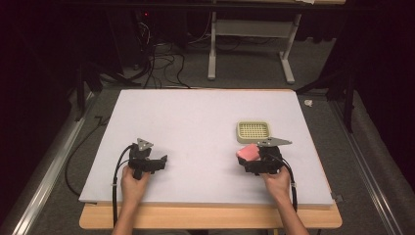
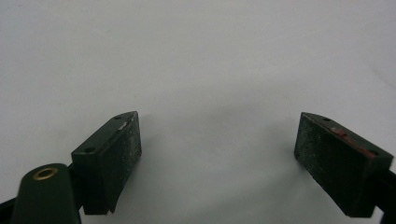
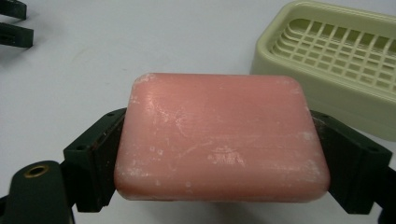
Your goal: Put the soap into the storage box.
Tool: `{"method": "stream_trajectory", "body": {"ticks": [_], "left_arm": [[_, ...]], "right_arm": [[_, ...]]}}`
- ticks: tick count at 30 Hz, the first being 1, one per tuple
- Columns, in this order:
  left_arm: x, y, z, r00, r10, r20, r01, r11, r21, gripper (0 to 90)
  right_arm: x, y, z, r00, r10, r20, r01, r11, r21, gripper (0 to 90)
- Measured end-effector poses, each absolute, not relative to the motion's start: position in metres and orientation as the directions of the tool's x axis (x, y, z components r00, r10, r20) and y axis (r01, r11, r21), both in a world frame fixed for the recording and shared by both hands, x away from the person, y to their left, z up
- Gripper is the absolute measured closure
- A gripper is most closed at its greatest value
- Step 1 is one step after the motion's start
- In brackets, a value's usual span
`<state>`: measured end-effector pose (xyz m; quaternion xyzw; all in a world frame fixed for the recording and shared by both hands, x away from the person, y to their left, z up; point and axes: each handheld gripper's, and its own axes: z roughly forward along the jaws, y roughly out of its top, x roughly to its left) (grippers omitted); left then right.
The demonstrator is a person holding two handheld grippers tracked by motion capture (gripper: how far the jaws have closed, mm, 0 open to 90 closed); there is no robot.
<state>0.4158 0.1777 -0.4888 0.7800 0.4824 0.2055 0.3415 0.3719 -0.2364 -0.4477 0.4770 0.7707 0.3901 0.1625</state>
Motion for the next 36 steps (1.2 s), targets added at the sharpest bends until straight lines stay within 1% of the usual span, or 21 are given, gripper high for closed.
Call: {"method": "stream_trajectory", "body": {"ticks": [21,28,36], "left_arm": [[0.416,0.178,-0.489,0.450,0.893,-0.009,0.612,-0.301,0.731,15.3],[0.416,0.178,-0.489,0.450,0.893,-0.009,0.612,-0.301,0.731,15.3],[0.416,0.178,-0.489,0.450,0.893,-0.009,0.612,-0.301,0.731,15.3]], "right_arm": [[0.372,-0.261,-0.439,-0.445,0.887,0.122,0.616,0.205,0.761,13.6],[0.378,-0.270,-0.438,-0.404,0.905,0.133,0.639,0.176,0.749,13.6],[0.384,-0.277,-0.434,-0.376,0.918,0.128,0.644,0.159,0.749,13.6]]}}
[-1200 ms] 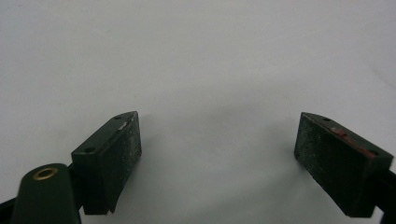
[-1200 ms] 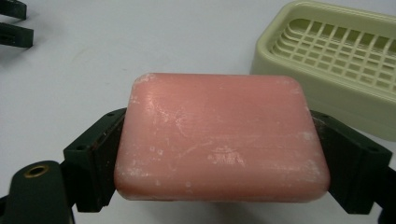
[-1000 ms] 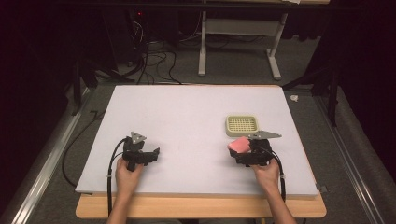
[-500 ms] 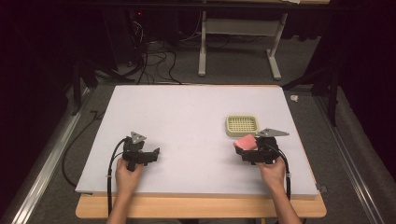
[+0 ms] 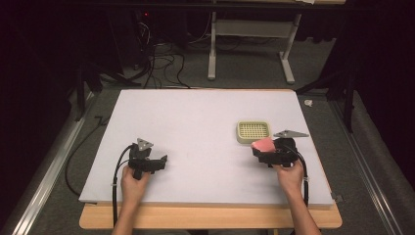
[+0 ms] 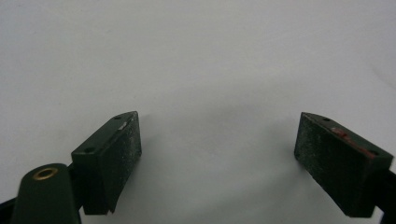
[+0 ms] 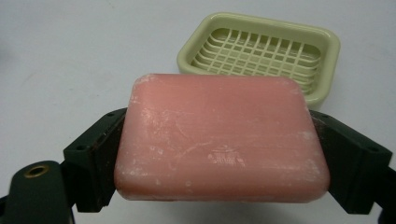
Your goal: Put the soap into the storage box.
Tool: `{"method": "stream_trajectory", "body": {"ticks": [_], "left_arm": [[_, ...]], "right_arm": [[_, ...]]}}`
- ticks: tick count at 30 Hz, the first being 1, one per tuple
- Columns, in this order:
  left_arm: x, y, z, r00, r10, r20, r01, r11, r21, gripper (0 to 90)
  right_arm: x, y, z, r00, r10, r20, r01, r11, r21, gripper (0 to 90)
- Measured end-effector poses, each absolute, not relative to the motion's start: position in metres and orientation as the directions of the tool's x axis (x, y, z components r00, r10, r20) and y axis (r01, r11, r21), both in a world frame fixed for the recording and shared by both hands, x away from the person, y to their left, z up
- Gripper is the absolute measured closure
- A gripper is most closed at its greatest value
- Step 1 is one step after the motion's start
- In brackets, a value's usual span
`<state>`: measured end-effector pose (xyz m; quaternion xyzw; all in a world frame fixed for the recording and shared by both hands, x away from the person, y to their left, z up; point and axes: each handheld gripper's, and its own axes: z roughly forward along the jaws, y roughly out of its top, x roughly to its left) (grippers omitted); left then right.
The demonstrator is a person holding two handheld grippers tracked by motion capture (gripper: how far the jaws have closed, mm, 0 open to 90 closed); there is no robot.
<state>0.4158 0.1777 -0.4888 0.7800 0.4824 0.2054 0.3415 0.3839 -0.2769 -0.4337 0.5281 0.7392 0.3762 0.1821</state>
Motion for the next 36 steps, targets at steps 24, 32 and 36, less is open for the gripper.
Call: {"method": "stream_trajectory", "body": {"ticks": [24,32,36], "left_arm": [[0.416,0.178,-0.489,0.450,0.893,-0.009,0.612,-0.301,0.731,15.3],[0.416,0.178,-0.489,0.450,0.893,-0.009,0.612,-0.301,0.731,15.3],[0.416,0.178,-0.489,0.450,0.893,-0.009,0.612,-0.301,0.731,15.3]], "right_arm": [[0.414,-0.281,-0.421,-0.307,0.945,0.110,0.674,0.134,0.726,13.6],[0.424,-0.277,-0.421,-0.300,0.948,0.105,0.686,0.138,0.715,13.6],[0.430,-0.275,-0.425,-0.294,0.950,0.102,0.698,0.141,0.702,13.6]]}}
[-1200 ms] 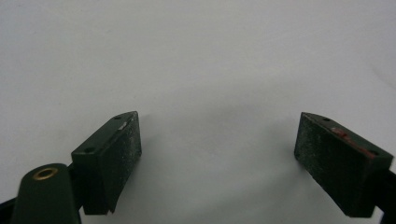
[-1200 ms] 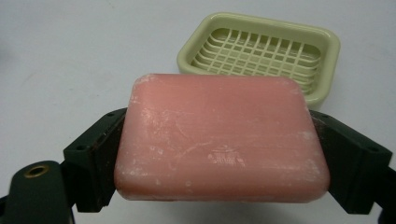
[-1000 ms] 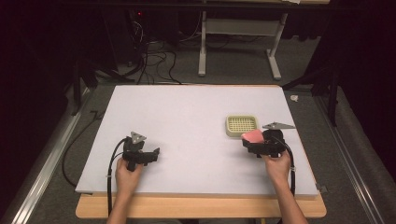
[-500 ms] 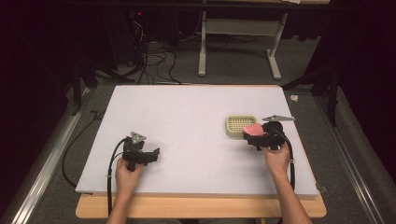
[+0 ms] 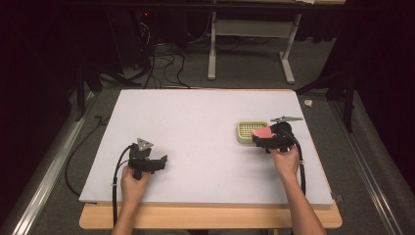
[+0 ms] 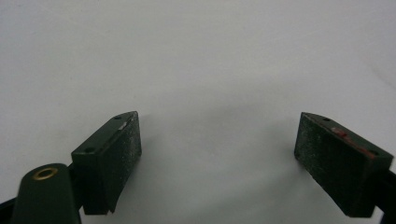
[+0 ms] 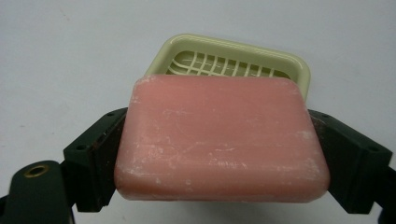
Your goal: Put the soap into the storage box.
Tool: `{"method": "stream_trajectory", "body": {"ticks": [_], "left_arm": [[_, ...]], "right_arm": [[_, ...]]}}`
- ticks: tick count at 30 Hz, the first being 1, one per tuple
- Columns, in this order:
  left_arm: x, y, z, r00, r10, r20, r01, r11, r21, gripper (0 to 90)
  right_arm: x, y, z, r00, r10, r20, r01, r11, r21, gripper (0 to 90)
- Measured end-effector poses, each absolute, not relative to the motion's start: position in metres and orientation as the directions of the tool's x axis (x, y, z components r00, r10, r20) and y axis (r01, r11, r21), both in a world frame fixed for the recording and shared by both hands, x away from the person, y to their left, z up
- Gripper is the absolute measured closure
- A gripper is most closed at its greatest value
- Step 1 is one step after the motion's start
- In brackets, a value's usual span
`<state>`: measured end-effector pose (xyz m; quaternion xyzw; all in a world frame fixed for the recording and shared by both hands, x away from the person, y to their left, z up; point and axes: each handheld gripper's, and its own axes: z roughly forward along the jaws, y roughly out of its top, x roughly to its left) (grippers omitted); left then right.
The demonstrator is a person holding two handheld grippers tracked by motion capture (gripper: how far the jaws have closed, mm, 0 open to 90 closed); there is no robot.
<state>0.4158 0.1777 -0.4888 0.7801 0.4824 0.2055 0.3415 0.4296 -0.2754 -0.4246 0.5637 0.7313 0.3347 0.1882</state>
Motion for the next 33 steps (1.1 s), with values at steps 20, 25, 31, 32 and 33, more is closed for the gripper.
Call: {"method": "stream_trajectory", "body": {"ticks": [20,25,31,32,33], "left_arm": [[0.416,0.178,-0.489,0.450,0.893,-0.009,0.612,-0.301,0.731,15.3],[0.416,0.178,-0.489,0.450,0.893,-0.009,0.612,-0.302,0.731,15.3],[0.416,0.178,-0.489,0.450,0.893,-0.009,0.612,-0.301,0.731,15.3],[0.416,0.178,-0.489,0.450,0.893,-0.009,0.612,-0.301,0.731,15.3],[0.416,0.178,-0.489,0.450,0.893,-0.008,0.612,-0.302,0.731,15.3]], "right_arm": [[0.453,-0.261,-0.435,-0.269,0.959,0.089,0.741,0.147,0.656,13.6],[0.458,-0.256,-0.438,-0.267,0.959,0.096,0.753,0.146,0.641,13.5],[0.464,-0.250,-0.435,-0.268,0.958,0.100,0.762,0.147,0.631,13.4],[0.466,-0.248,-0.436,-0.268,0.959,0.091,0.762,0.154,0.629,13.3],[0.466,-0.248,-0.436,-0.266,0.960,0.091,0.764,0.153,0.626,13.3]]}}
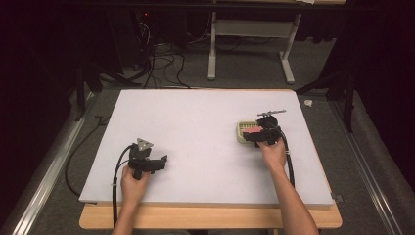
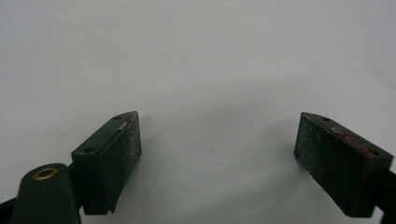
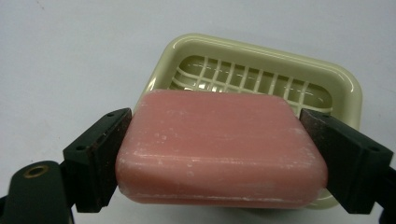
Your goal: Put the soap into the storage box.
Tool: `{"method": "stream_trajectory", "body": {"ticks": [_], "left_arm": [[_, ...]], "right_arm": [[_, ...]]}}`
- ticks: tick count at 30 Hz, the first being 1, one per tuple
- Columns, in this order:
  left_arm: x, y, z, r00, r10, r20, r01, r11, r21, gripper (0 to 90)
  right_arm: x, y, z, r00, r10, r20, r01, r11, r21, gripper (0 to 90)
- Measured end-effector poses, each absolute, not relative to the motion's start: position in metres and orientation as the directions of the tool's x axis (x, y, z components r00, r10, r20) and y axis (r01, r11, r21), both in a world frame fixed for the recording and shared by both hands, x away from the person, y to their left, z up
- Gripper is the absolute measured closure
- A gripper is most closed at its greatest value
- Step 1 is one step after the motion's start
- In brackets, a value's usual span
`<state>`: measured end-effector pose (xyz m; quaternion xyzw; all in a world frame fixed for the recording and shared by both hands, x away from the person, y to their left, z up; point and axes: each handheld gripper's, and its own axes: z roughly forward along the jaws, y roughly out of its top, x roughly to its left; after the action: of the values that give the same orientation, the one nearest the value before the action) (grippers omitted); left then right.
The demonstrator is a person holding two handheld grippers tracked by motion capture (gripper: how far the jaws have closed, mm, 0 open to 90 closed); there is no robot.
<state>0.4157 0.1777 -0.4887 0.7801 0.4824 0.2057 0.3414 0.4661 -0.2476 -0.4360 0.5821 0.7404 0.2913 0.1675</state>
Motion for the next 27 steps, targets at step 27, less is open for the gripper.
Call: {"method": "stream_trajectory", "body": {"ticks": [27], "left_arm": [[0.4156,0.1777,-0.4888,0.450,0.893,-0.008,0.612,-0.301,0.731,15.3]], "right_arm": [[0.4644,-0.2557,-0.4309,-0.238,0.964,0.118,0.740,0.101,0.664,12.5]]}}
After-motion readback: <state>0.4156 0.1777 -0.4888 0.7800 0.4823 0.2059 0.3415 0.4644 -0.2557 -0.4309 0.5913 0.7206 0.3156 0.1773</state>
